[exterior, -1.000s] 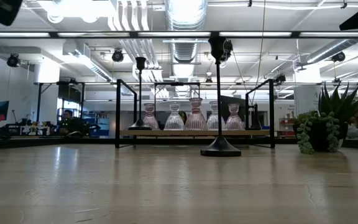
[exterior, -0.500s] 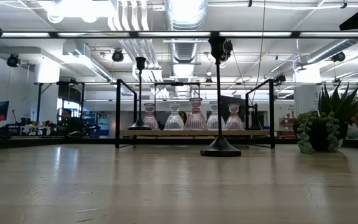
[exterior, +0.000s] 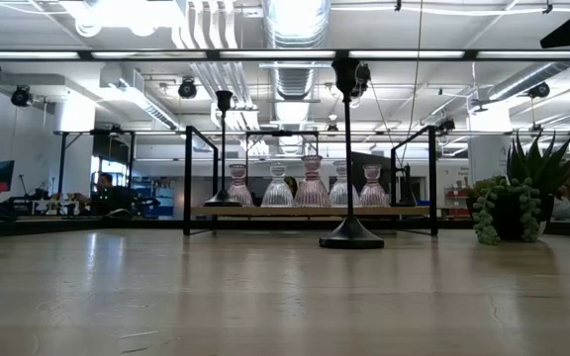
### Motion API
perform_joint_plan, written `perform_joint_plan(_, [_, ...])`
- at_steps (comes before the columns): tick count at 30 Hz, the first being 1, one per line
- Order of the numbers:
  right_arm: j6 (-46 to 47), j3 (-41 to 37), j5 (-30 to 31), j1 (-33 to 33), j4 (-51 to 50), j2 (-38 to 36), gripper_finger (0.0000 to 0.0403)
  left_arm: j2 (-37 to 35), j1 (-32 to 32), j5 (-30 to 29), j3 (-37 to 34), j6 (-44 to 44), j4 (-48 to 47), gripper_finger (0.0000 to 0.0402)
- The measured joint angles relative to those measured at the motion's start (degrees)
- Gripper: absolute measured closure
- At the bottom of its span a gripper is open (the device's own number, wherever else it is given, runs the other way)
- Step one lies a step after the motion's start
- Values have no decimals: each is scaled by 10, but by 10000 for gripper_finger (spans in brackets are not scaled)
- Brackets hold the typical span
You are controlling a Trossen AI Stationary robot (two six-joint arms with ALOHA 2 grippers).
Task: Pick & Place candle stick holders
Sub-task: Put the bottom black candle holder on the shelf
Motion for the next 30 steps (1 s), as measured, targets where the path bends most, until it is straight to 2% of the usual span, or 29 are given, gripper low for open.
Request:
perform_joint_plan(6, [0, 0, 0, 0, 0, 0, 394, 18, -35, 6, -6, 0, 14, 363])
perform_joint_plan(12, [0, 0, 0, 0, 0, 0, 394, 69, -96, -3, -6, 2, 83, 363])
perform_joint_plan(21, [0, 0, 0, 0, 0, 0, 394, 147, -207, -63, -6, 6, 133, 363])
perform_joint_plan(30, [0, 0, 0, 0, 0, 0, 394, 160, -220, -64, -6, 35, 186, 362])
